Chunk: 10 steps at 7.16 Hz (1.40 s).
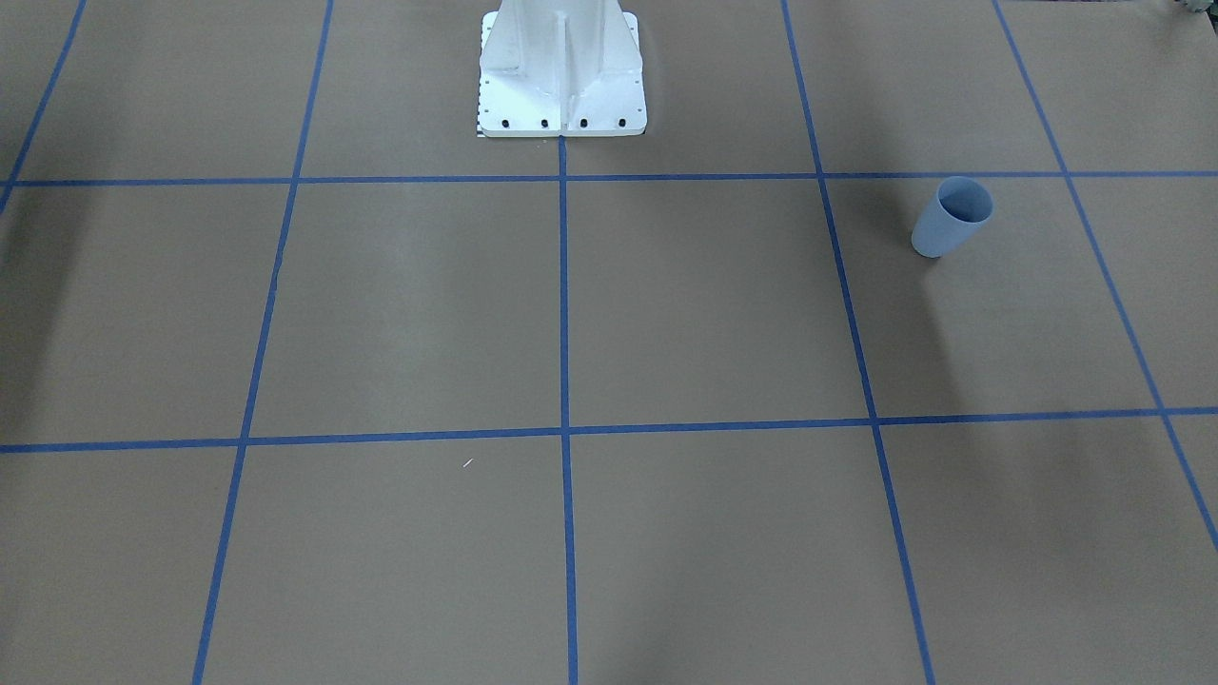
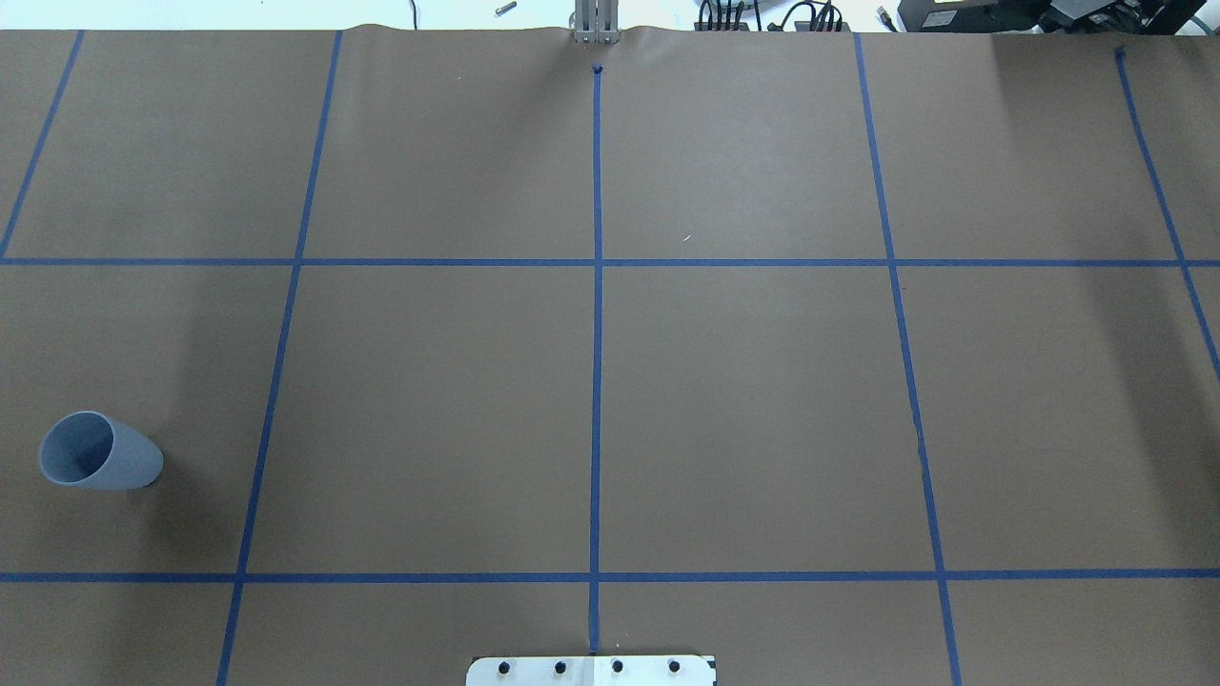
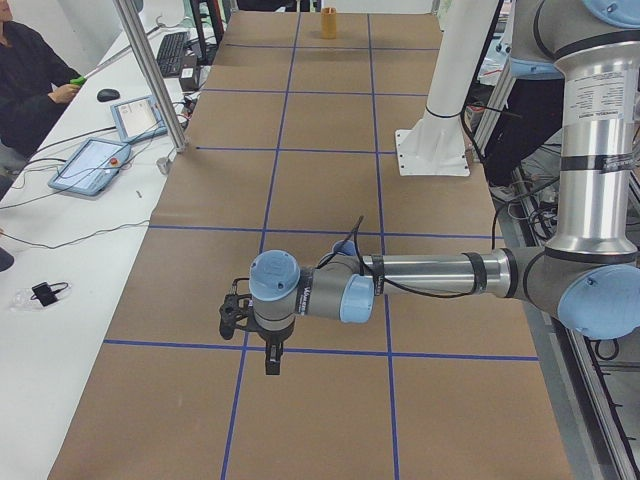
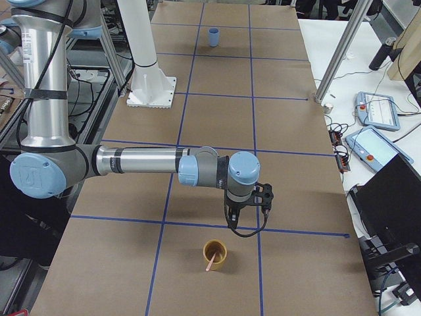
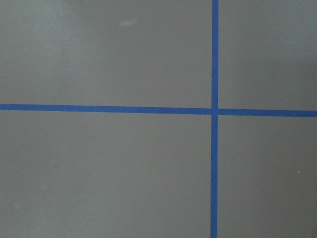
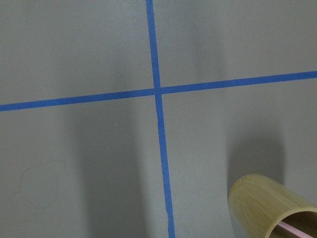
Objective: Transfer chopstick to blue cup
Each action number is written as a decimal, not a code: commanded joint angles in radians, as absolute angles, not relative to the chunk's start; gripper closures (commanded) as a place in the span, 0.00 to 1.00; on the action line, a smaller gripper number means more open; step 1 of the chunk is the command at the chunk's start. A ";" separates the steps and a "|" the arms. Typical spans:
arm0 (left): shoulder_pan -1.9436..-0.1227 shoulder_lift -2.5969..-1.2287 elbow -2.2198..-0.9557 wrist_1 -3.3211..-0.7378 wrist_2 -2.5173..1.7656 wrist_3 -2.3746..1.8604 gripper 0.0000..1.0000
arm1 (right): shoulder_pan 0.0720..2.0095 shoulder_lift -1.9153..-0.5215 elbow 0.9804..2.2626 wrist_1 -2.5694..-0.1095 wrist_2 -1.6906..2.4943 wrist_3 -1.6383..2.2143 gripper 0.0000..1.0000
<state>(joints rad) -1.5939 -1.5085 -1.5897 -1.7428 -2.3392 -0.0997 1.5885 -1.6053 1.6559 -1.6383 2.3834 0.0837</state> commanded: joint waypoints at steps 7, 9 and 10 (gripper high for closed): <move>-1.594 -1.519 -1.580 -1.750 -2.368 -0.100 0.02 | 1.582 -1.589 1.673 -1.638 2.405 0.084 0.00; -1.594 -1.513 -1.575 -1.753 -2.368 -0.098 0.02 | 1.582 -1.588 1.675 -1.638 2.405 0.086 0.00; -1.592 -1.516 -1.575 -1.759 -2.370 -0.094 0.02 | 1.582 -1.588 1.675 -1.638 2.399 0.086 0.00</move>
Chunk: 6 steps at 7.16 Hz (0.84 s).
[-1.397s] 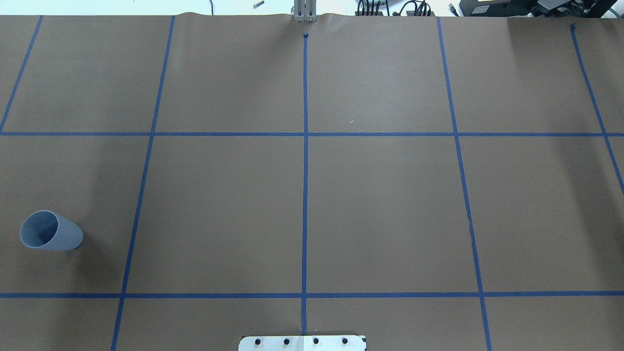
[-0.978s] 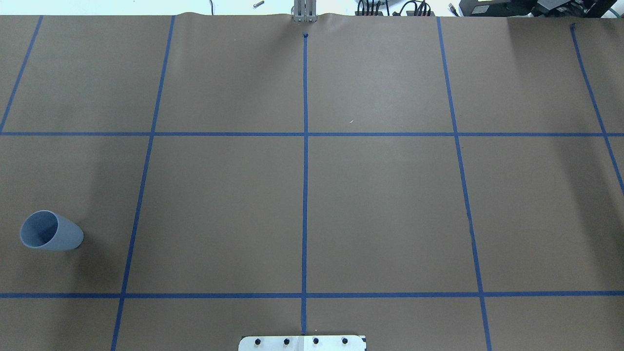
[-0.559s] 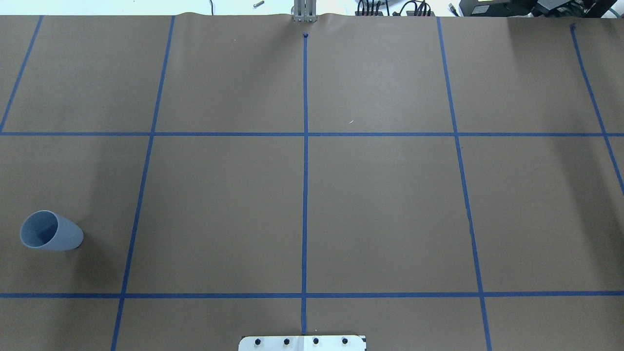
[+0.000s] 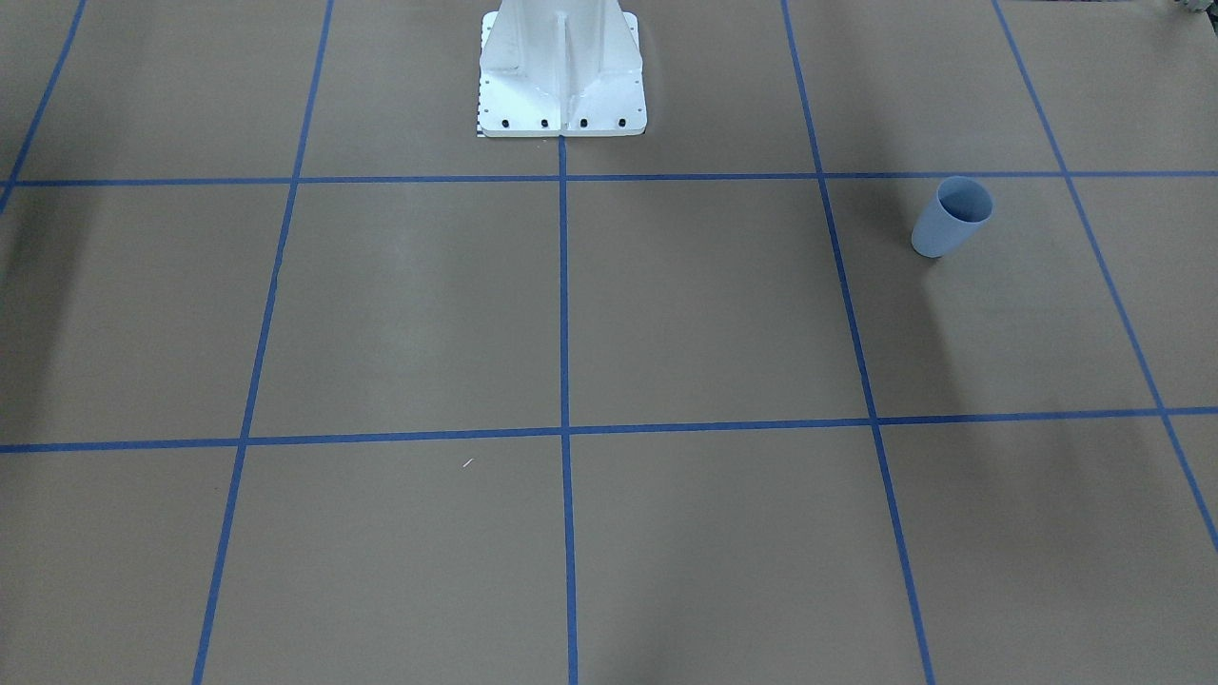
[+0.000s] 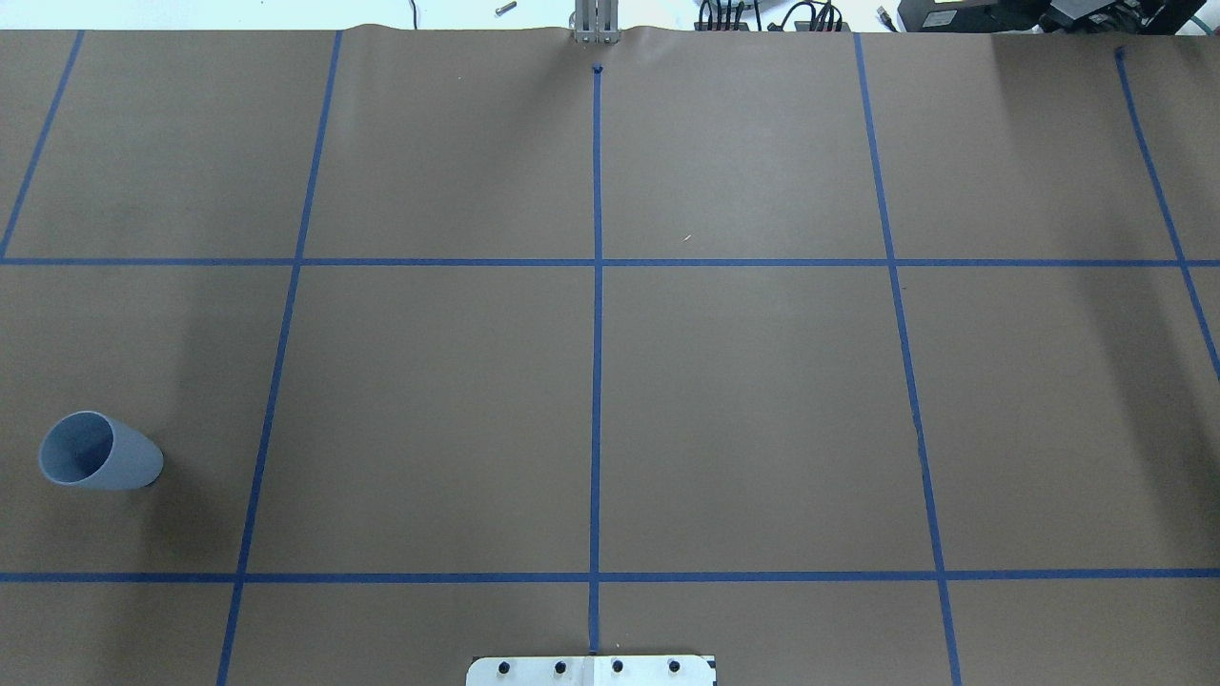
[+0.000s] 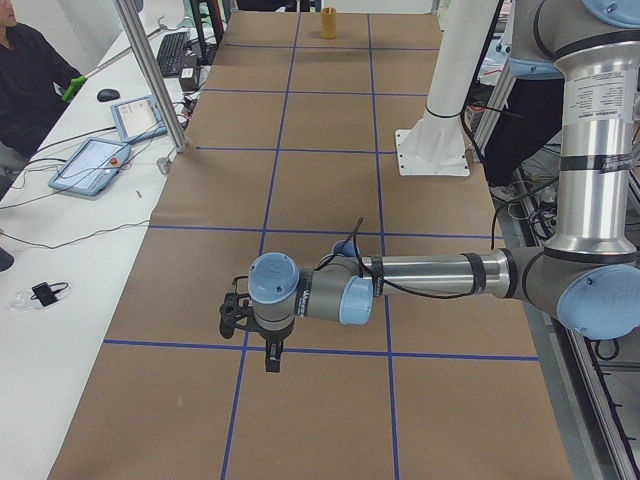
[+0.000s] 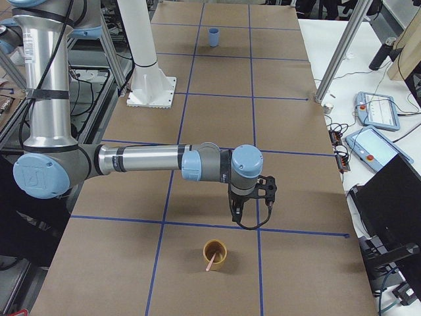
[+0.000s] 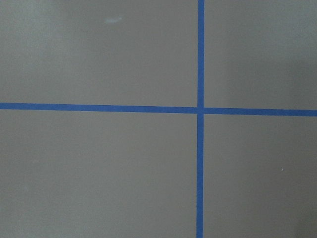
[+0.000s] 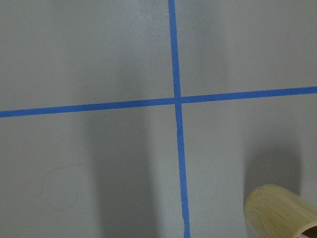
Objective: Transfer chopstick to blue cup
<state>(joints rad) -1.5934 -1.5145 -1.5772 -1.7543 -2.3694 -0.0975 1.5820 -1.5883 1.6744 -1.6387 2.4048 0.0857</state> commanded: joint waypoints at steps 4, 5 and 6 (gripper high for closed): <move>-1.582 -1.538 -1.580 -1.772 -2.376 -0.097 0.02 | 1.548 -1.522 1.664 -1.644 2.378 0.086 0.00; -1.548 -1.551 -1.578 -1.773 -2.376 -0.098 0.02 | 1.548 -1.526 1.658 -1.641 2.370 0.083 0.00; -1.502 -1.552 -1.575 -1.770 -2.370 -0.100 0.02 | 1.548 -1.563 1.657 -1.637 2.376 0.075 0.00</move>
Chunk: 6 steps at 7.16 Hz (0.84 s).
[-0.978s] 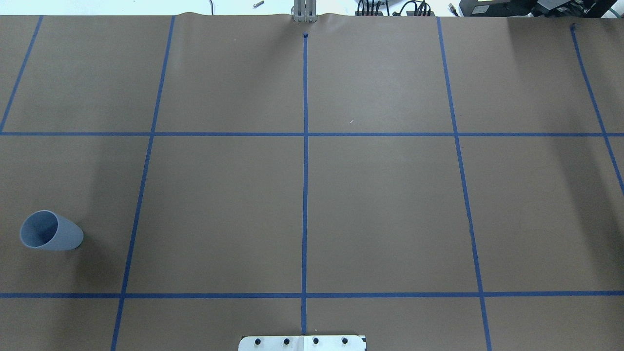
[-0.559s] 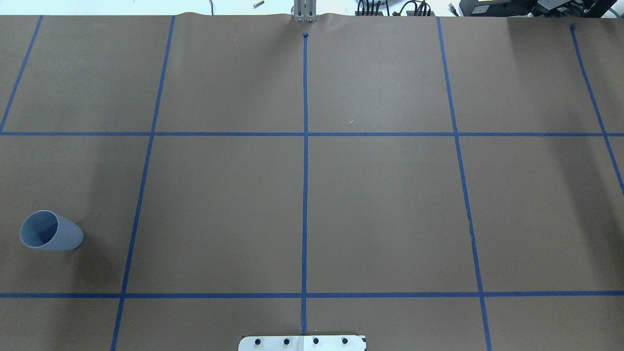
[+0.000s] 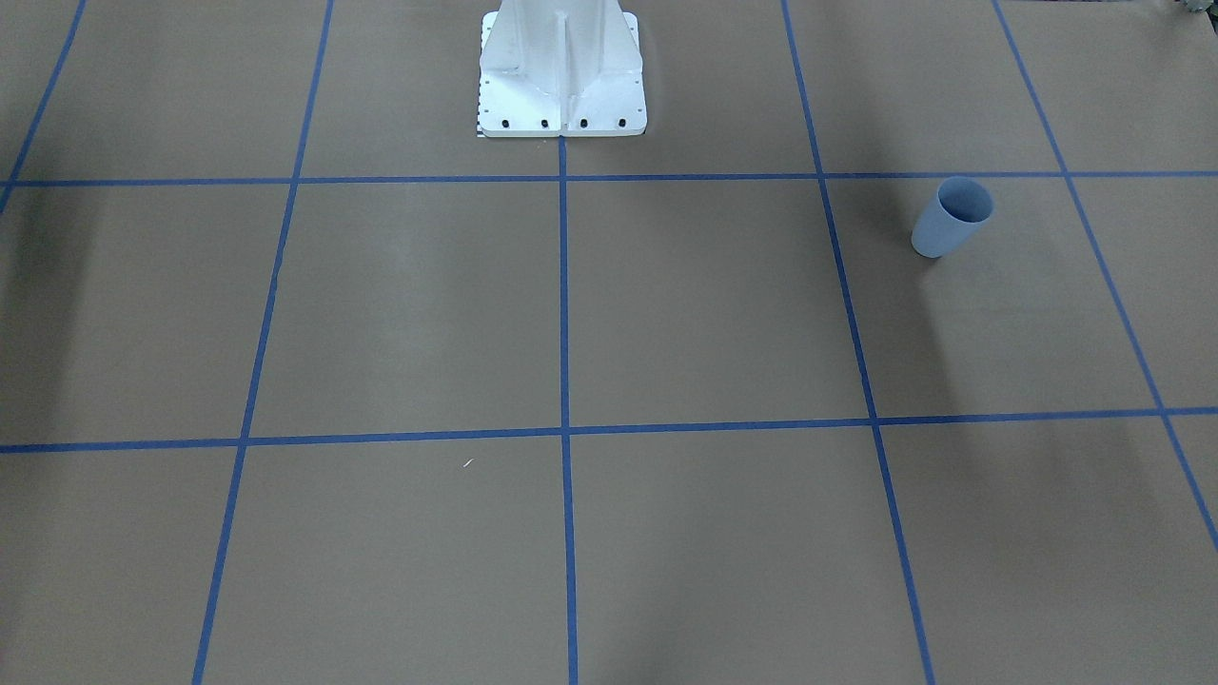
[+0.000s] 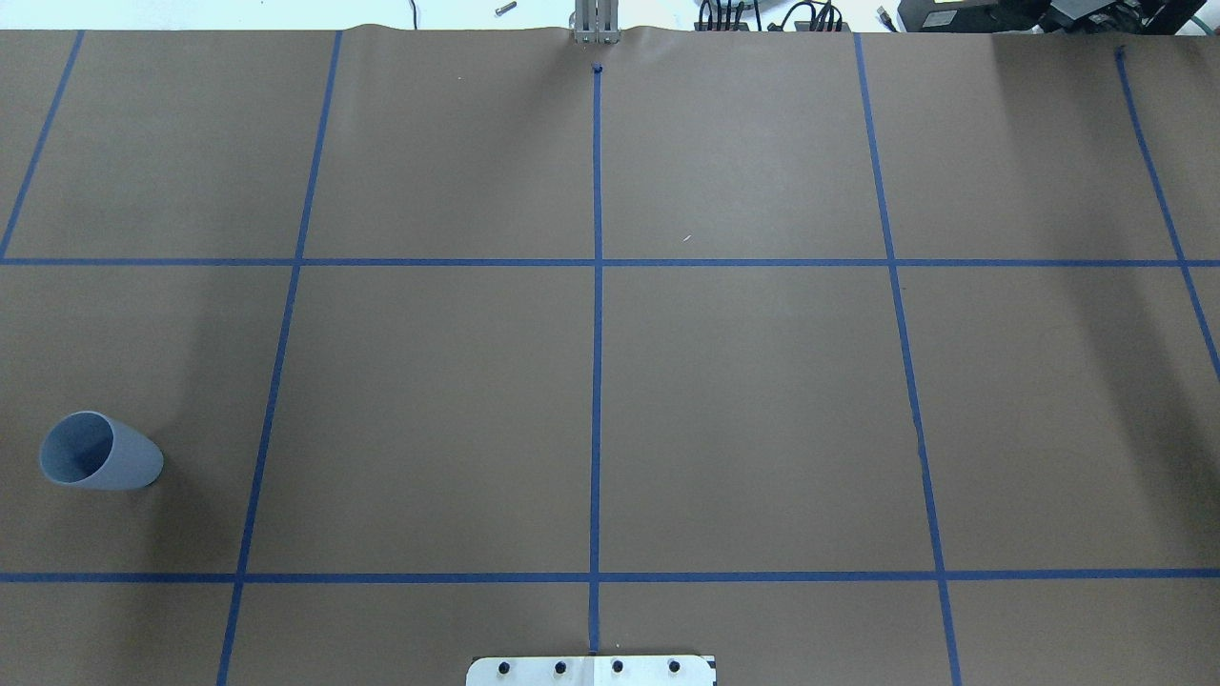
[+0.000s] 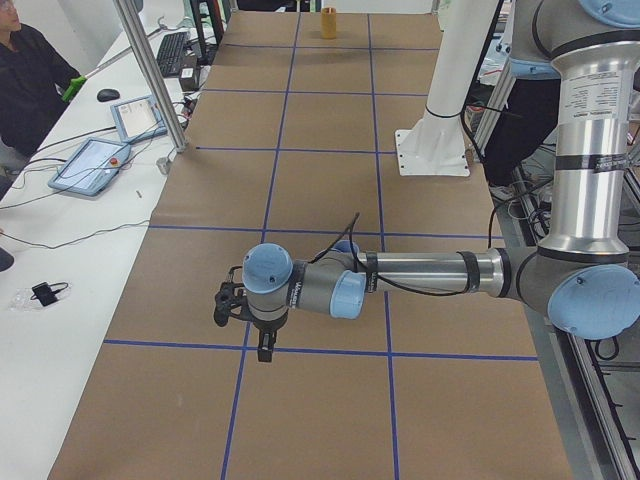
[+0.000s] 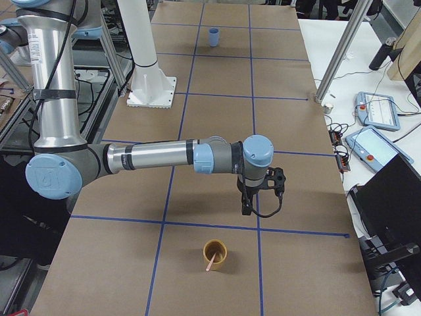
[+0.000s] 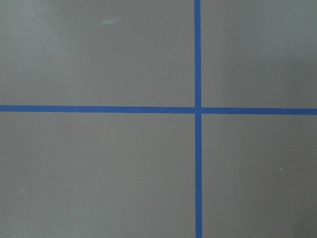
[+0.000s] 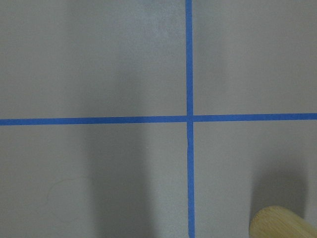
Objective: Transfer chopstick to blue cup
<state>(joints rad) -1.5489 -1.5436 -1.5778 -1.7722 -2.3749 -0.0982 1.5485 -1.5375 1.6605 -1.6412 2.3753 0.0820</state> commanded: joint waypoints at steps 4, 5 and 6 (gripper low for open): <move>-1.485 -1.462 -1.667 -1.821 -2.378 -0.106 0.02 | 1.543 -1.563 1.649 -1.634 2.375 0.089 0.00; -1.470 -1.432 -1.749 -1.821 -2.378 -0.229 0.02 | 1.537 -1.552 1.634 -1.635 2.376 0.104 0.00; -1.404 -1.416 -1.819 -1.821 -2.378 -0.342 0.02 | 1.511 -1.551 1.628 -1.632 2.378 0.145 0.00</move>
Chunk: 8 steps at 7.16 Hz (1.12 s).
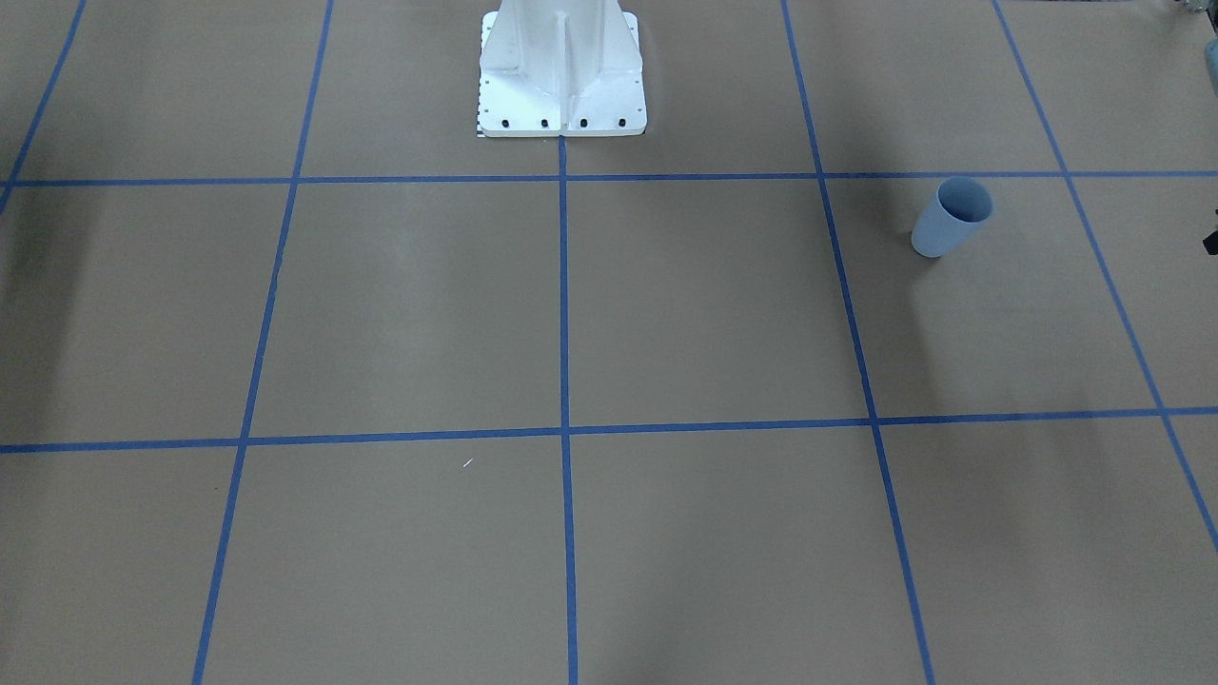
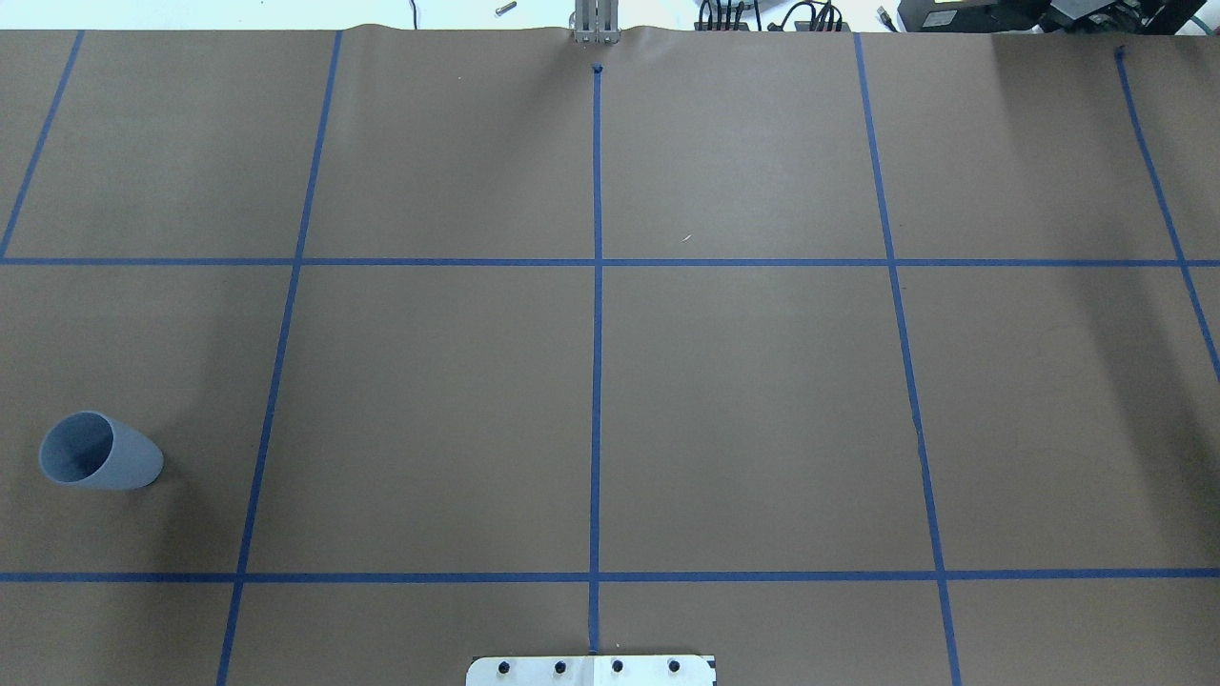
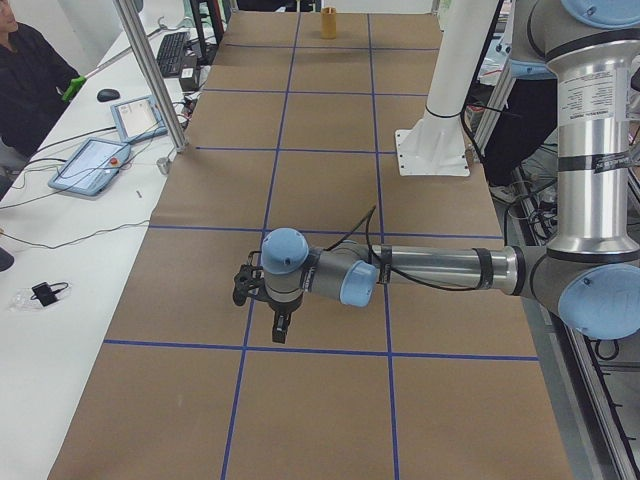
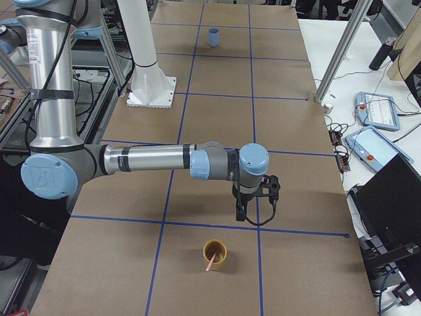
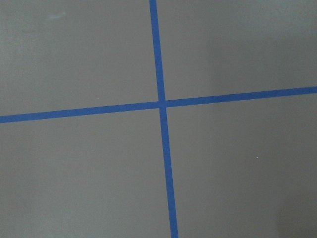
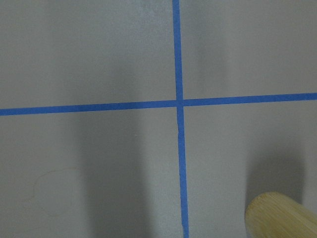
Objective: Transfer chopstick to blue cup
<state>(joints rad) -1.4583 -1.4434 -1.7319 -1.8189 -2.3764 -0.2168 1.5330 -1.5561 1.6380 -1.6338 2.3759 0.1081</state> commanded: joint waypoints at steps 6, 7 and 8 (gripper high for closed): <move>-1.036 -1.321 -1.871 -2.232 -2.333 -0.978 0.02 | 1.483 -1.545 1.624 -1.588 2.370 0.156 0.00; -1.008 -1.312 -1.873 -2.233 -2.320 -0.980 0.02 | 1.485 -1.546 1.624 -1.588 2.373 0.158 0.00; -0.994 -1.302 -1.873 -2.237 -2.319 -0.977 0.02 | 1.485 -1.546 1.624 -1.588 2.373 0.158 0.00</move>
<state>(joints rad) -1.0217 -1.3135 -1.8720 -2.2295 -2.3258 -0.9709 1.4847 -1.5456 1.6247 -1.5879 2.3716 0.1573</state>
